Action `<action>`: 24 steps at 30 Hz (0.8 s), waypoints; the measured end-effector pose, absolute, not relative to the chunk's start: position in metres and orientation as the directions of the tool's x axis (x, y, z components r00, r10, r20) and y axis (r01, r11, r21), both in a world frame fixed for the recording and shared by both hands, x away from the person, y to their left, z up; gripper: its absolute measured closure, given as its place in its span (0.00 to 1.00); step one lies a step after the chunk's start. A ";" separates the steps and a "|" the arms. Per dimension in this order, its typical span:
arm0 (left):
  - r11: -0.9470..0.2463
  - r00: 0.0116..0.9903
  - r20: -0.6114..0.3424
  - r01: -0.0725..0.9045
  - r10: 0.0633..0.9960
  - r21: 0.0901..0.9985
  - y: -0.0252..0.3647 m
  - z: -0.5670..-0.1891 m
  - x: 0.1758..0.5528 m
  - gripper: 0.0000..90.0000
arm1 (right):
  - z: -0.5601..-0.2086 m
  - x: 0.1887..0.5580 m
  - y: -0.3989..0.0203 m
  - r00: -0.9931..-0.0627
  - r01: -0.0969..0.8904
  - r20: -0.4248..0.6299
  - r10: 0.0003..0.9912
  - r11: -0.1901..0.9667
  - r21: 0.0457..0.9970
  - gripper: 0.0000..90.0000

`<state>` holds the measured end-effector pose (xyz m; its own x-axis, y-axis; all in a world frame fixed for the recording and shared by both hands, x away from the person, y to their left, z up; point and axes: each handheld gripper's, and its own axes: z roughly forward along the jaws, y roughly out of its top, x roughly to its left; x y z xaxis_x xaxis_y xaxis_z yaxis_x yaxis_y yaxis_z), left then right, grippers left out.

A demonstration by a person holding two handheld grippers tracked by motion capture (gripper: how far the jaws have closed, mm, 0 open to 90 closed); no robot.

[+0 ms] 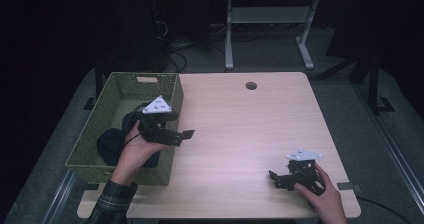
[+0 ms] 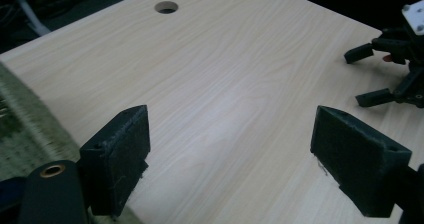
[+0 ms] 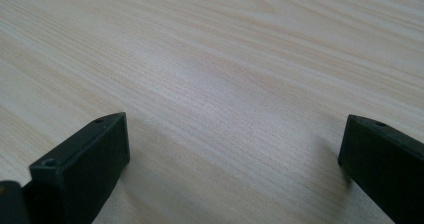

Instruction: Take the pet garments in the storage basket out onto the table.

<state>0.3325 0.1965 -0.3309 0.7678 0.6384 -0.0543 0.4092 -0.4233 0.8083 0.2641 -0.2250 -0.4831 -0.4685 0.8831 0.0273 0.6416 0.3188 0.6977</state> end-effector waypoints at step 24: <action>-0.373 0.593 0.003 0.501 0.805 0.781 0.278 -0.344 0.352 0.23 | -0.483 0.264 -0.225 -0.467 0.644 0.029 0.884 0.317 0.696 0.00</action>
